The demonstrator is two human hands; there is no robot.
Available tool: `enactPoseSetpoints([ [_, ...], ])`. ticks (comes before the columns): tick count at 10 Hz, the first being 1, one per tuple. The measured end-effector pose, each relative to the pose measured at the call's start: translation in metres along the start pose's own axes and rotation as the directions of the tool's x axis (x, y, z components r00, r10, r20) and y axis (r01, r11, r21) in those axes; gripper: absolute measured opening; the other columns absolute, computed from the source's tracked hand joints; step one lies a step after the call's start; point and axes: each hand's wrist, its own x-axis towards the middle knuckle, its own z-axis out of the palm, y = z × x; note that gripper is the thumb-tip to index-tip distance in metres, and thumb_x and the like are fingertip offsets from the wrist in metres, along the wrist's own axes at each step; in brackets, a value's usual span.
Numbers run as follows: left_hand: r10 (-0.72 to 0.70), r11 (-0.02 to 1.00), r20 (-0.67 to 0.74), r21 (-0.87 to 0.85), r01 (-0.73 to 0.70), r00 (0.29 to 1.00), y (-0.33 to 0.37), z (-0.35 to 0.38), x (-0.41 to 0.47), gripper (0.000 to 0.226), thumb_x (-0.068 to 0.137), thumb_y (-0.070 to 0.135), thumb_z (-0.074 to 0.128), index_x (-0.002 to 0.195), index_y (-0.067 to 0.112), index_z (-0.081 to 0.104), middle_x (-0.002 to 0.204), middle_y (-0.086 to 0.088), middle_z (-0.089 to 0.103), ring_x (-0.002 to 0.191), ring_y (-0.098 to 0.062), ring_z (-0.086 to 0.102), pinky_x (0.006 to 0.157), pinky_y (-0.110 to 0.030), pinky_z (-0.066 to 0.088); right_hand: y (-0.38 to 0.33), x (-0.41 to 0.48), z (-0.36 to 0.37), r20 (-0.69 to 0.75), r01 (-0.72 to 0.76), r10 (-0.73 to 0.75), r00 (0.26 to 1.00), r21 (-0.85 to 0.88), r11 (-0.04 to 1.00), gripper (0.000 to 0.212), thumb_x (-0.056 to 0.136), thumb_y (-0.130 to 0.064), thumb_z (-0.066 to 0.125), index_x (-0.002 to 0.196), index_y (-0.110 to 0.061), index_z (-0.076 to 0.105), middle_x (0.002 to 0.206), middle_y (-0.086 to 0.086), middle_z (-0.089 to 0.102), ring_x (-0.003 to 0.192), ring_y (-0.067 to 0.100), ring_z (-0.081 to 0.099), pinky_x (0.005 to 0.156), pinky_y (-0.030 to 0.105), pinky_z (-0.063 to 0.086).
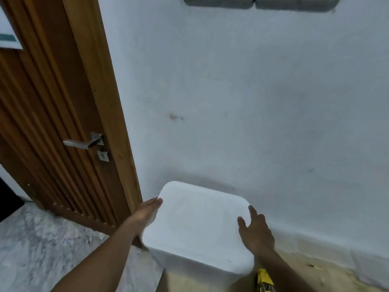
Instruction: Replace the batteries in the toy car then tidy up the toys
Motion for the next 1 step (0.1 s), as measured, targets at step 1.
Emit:
enactPoseSetpoints([
  [1, -0.020, 0.998, -0.163, -0.058, 0.010, 0.986, -0.0063, -0.0109, -0.0470, 0.031, 0.096, 0.029, 0.066, 0.119, 0.008, 0.072, 0.114, -0.018, 0.073, 0.101, -0.033, 0.069, 0.102, -0.051, 0.051, 0.0056, 0.0006, -0.0270, -0.122, 0.042, -0.016, 0.992, 0.208, 0.977, 0.055, 0.089, -0.048, 0.064, 0.140, -0.039, 0.045, 0.131, -0.003, 0.049, 0.109, 0.016, 0.060, 0.092, 0.033, 0.045],
])
